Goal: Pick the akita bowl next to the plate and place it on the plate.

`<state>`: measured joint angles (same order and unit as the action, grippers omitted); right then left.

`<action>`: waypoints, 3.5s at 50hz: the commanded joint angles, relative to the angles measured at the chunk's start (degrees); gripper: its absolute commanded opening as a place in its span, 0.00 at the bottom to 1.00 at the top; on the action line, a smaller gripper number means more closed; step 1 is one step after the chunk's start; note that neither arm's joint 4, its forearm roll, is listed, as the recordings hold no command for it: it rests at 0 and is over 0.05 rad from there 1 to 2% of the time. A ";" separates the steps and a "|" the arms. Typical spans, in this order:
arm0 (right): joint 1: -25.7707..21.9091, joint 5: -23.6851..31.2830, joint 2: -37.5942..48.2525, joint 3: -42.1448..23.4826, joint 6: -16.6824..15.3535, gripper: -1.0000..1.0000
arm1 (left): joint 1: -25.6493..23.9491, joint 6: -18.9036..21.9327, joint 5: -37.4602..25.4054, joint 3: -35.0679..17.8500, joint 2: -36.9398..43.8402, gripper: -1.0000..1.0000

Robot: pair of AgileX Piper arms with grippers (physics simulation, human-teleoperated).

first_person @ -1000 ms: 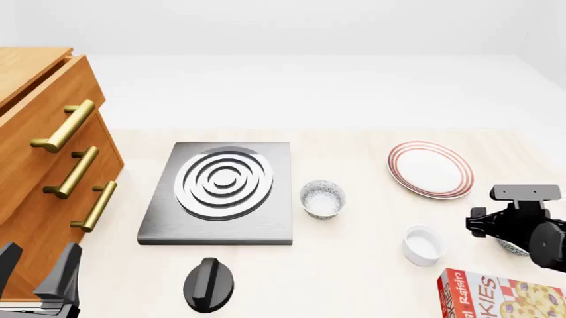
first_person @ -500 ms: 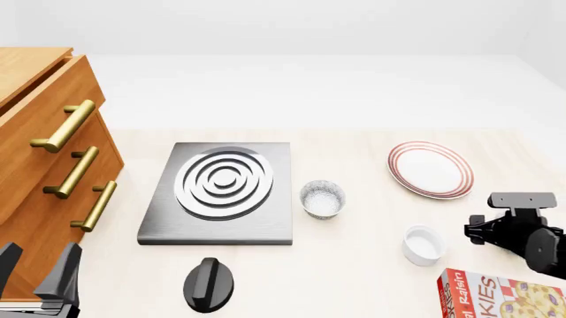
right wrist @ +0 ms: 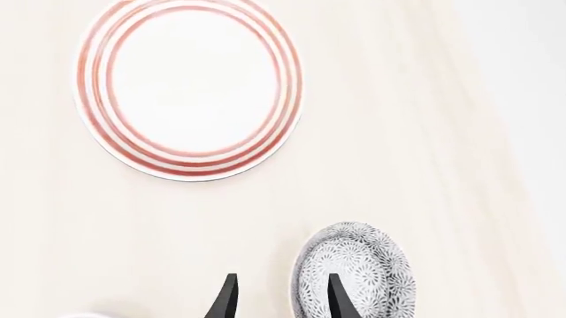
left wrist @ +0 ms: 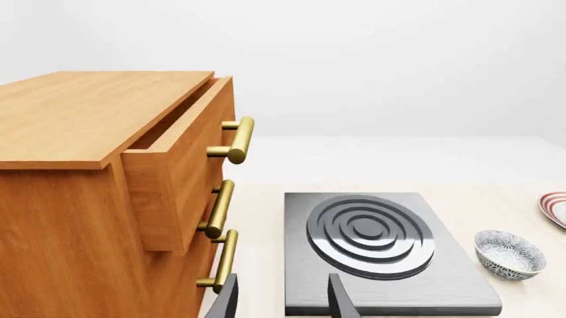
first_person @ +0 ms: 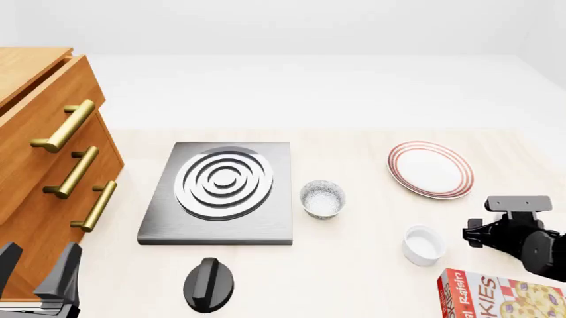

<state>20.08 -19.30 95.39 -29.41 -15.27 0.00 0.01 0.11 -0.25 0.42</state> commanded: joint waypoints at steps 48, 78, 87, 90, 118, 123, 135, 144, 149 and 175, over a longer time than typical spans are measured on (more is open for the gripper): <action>-0.83 -1.38 1.33 0.77 -0.98 0.00 | 0.00 -0.01 0.00 0.00 0.00 1.00; -0.80 11.40 -13.82 -1.77 -7.00 0.00 | 0.00 -0.01 0.00 0.00 0.00 1.00; -2.29 18.18 -18.67 -5.08 -7.57 0.00 | 0.00 -0.01 0.00 0.00 0.00 1.00; -3.34 17.13 -17.60 -5.36 -7.78 0.00 | 0.00 -0.01 0.00 0.00 0.00 1.00; -12.07 24.44 -14.51 -18.93 -9.52 0.00 | 0.00 -0.01 0.00 0.00 0.00 1.00; -13.02 26.14 -12.75 -22.63 -9.91 0.00 | 0.00 -0.01 0.00 0.00 0.00 1.00; -14.08 24.59 -8.25 -26.44 -9.95 0.00 | 0.00 -0.01 0.00 0.00 0.00 1.00; -15.30 25.19 -6.59 -29.24 -10.21 0.00 | 0.00 -0.01 0.00 0.00 0.00 1.00; -16.03 25.42 -5.16 -30.82 -10.02 0.00 | 0.00 -0.01 0.00 0.00 0.00 1.00; -18.93 24.74 3.36 -37.17 -9.39 0.00 | 0.00 -0.01 0.00 0.00 0.00 1.00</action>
<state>2.14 5.91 96.67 -64.78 -25.23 0.00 0.00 0.11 -0.25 0.42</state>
